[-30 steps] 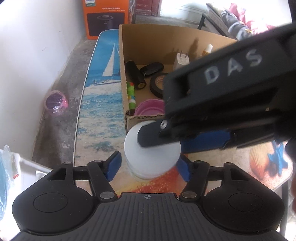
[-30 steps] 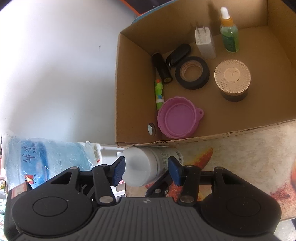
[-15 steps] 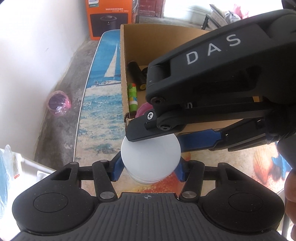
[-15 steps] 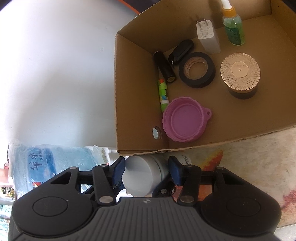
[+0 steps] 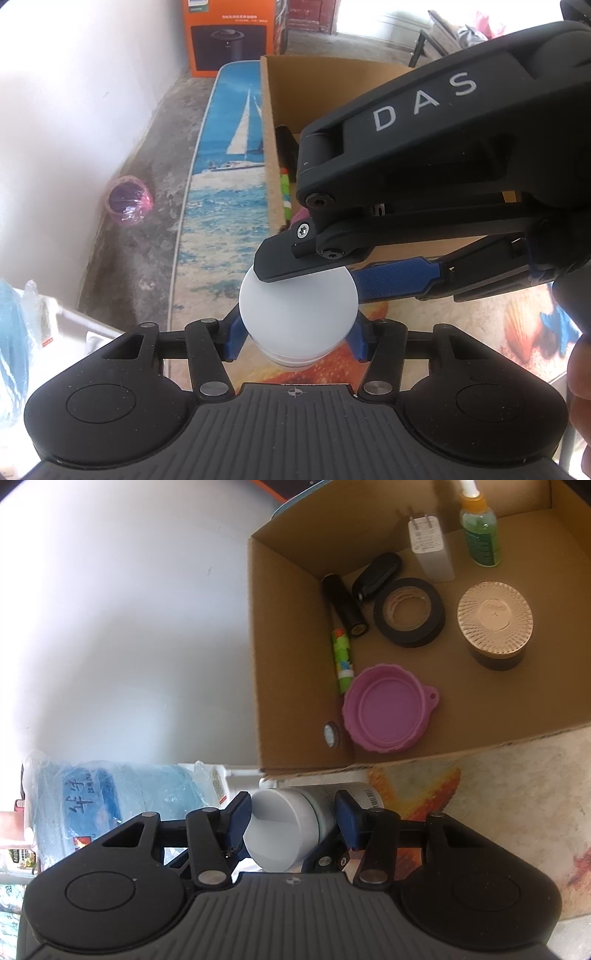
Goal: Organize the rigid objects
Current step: 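Lift the white jar, carry it into the box and open the right gripper, then withdraw the open right gripper up away from the box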
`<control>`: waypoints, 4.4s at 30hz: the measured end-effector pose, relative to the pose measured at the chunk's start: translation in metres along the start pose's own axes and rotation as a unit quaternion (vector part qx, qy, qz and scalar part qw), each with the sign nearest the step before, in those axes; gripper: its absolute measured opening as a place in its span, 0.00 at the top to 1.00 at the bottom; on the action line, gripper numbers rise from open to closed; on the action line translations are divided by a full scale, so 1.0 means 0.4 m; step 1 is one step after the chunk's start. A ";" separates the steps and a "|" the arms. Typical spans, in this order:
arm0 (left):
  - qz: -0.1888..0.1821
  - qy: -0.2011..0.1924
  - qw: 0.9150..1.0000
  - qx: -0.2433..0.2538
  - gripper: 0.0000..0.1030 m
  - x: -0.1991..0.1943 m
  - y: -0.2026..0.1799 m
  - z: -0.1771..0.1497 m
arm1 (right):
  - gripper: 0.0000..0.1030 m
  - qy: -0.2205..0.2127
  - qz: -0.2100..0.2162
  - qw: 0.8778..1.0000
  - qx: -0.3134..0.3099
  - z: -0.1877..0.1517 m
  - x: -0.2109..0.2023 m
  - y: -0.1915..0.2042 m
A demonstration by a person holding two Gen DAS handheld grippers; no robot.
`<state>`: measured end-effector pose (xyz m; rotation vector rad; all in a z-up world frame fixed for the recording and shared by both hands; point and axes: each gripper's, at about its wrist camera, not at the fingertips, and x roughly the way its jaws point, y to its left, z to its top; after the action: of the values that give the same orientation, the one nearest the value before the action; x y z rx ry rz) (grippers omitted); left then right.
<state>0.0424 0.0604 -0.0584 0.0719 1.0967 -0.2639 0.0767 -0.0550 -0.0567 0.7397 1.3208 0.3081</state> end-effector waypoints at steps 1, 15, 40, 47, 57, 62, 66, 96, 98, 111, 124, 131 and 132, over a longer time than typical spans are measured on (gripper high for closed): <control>0.000 0.000 1.000 -0.001 0.49 -0.013 0.003 0.000 | 0.49 0.002 0.000 1.000 -0.003 -0.004 -0.006 0.010; 0.004 -0.074 0.997 -0.012 0.49 -0.271 -0.031 0.062 | 0.49 -0.037 0.039 0.994 -0.095 -0.032 -0.238 0.174; -0.111 -0.058 0.991 0.043 0.49 -0.052 -0.345 0.251 | 0.49 -0.154 0.009 0.988 -0.004 0.166 -0.457 -0.200; -0.112 -0.029 0.992 0.055 0.49 0.064 -0.400 0.260 | 0.49 -0.134 -0.014 0.991 0.003 0.217 -0.397 -0.305; -0.082 -0.017 0.994 0.073 0.49 0.125 -0.445 0.255 | 0.48 -0.102 -0.034 0.994 -0.022 0.260 -0.346 -0.349; -0.061 -0.010 0.994 0.091 0.49 0.152 -0.463 0.241 | 0.48 -0.087 -0.048 0.995 -0.026 0.267 -0.333 -0.368; -0.066 0.001 0.994 0.083 0.49 0.162 -0.469 0.234 | 0.48 -0.083 -0.051 0.995 -0.027 0.267 -0.338 -0.383; -0.066 -0.061 0.984 0.153 0.23 0.049 -0.471 0.176 | 0.47 -0.212 -0.040 0.976 0.025 0.128 -0.482 -0.361; -0.074 -0.067 0.984 0.148 0.20 0.011 -0.450 0.173 | 0.41 -0.237 -0.046 0.970 0.025 0.101 -0.511 -0.342; -0.022 -0.115 0.989 0.094 0.00 -0.243 -0.351 0.154 | 0.00 -0.370 -0.175 0.910 -0.059 -0.095 -0.643 -0.150; 0.043 -0.094 0.992 0.068 0.00 -0.267 -0.288 0.127 | 0.00 -0.410 -0.324 0.836 -0.166 -0.167 -0.622 -0.042; 0.015 0.015 1.000 0.019 0.00 -0.158 -0.228 0.134 | 0.00 -0.254 -0.310 0.911 -0.100 -0.096 -0.482 -0.100; 0.014 0.026 0.999 0.012 0.00 -0.145 -0.220 0.134 | 0.00 -0.235 -0.305 0.919 -0.088 -0.091 -0.462 -0.113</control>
<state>0.0425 -0.0246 0.0239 0.1158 1.1444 -0.2518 -0.0128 -0.1875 0.0527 0.1984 0.9815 -0.2428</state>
